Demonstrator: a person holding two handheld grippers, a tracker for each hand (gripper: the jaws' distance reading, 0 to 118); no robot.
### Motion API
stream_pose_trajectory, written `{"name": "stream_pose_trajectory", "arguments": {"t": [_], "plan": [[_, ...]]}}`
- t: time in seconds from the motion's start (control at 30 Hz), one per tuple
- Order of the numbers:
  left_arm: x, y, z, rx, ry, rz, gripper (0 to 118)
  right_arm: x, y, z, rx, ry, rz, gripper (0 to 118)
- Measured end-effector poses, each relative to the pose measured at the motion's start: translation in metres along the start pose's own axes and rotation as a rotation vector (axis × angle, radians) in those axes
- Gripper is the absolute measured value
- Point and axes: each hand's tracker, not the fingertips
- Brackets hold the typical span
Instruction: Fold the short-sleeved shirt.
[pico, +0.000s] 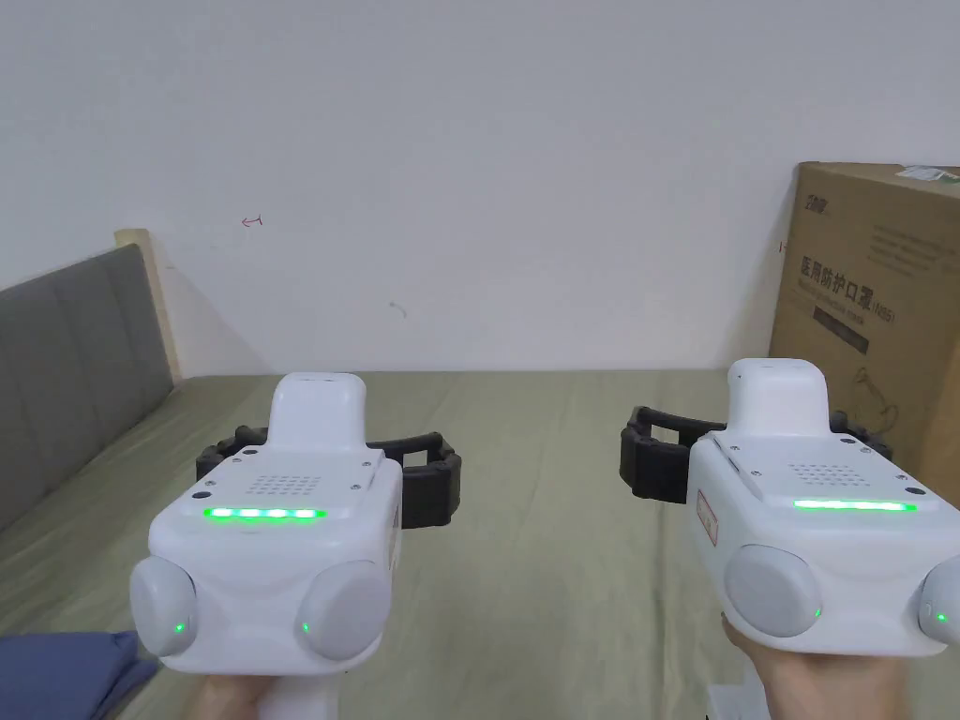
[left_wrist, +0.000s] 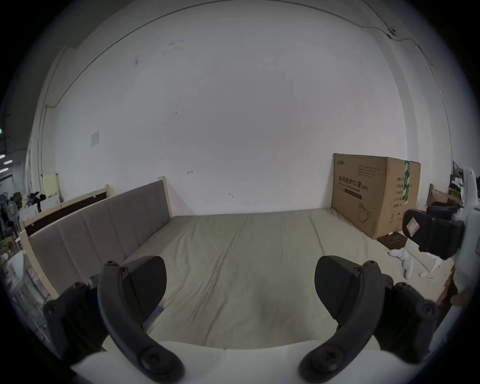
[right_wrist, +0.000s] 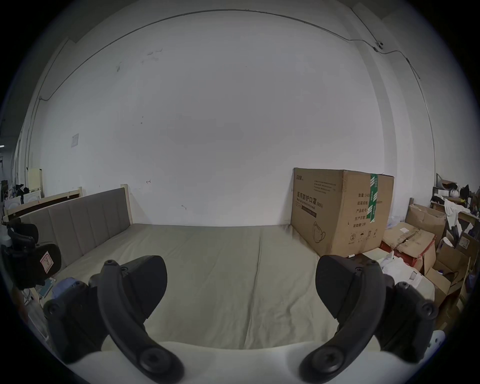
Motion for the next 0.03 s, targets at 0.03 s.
{"name": "stream_pose_trajectory", "arguments": {"t": [0.03], "plan": [[-0.0006,0.0016,-0.0001,-0.023,0.013,0.007,115,-0.0001,0.0001,-0.0001,0.0,0.0,0.0,115]]}}
